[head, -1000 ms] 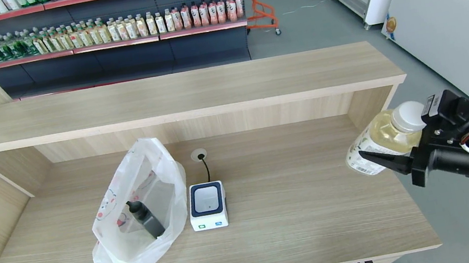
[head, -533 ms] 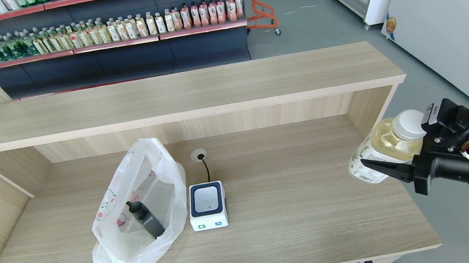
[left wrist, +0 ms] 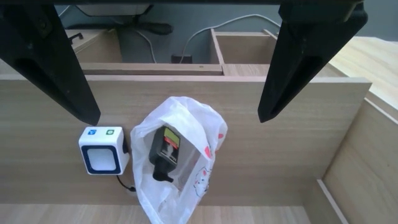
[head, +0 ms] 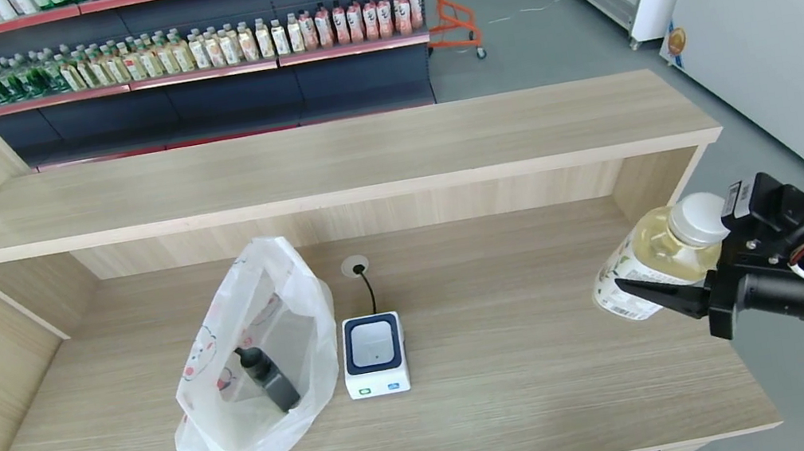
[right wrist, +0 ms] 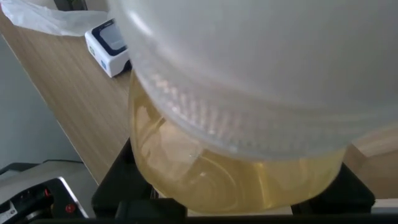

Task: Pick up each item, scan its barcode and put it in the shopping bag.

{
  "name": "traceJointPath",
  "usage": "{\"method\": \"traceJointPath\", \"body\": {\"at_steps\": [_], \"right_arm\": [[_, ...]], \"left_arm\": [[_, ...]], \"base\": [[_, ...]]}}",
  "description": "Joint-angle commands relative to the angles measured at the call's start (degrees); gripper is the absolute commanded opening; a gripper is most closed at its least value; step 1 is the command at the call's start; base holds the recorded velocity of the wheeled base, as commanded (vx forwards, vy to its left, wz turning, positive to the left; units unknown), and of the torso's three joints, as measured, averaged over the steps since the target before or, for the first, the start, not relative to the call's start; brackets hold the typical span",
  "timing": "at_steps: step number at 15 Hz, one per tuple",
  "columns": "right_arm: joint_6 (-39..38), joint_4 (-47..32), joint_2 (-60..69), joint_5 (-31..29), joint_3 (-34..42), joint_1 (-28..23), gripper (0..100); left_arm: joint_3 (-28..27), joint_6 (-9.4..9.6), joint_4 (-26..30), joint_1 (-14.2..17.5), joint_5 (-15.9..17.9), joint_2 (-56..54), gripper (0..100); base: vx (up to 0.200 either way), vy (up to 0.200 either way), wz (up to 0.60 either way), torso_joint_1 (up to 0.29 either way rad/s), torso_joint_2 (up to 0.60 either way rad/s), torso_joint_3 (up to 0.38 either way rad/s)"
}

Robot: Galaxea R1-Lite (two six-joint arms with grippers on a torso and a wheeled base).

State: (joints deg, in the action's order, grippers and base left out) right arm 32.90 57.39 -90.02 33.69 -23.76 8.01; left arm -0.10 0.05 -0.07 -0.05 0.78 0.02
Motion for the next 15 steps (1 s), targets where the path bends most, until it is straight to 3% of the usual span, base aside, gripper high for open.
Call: {"method": "traceJointPath", "body": {"at_steps": [1,9,13,15], "right_arm": [[-0.03,0.0,0.02,-0.03,0.12,-0.19,0],[-1.26,0.09,-1.39,-0.03,-0.23,-0.36,0],[2.17,0.09,-5.87,-0.47,-1.11,-5.55,0],[6.3,0.7,-11.59,0.06,-3.57,-7.57,0]], "left_arm": [[0.01,0.04,-0.01,0.05,0.01,-0.02,100],[0.01,0.13,-0.01,0.05,0.01,-0.02,100],[0.01,-0.05,-0.01,0.05,0.01,-0.02,100],[0.01,-0.22,-0.01,0.05,0.01,-0.02,100]], "base": [[0.0,0.2,0.0,0.002,0.01,0.002],[0.0,0.2,0.0,0.002,0.0,0.001],[0.0,0.2,0.0,0.002,0.0,0.0],[0.0,0.0,0.0,0.0,0.0,0.0]]}}
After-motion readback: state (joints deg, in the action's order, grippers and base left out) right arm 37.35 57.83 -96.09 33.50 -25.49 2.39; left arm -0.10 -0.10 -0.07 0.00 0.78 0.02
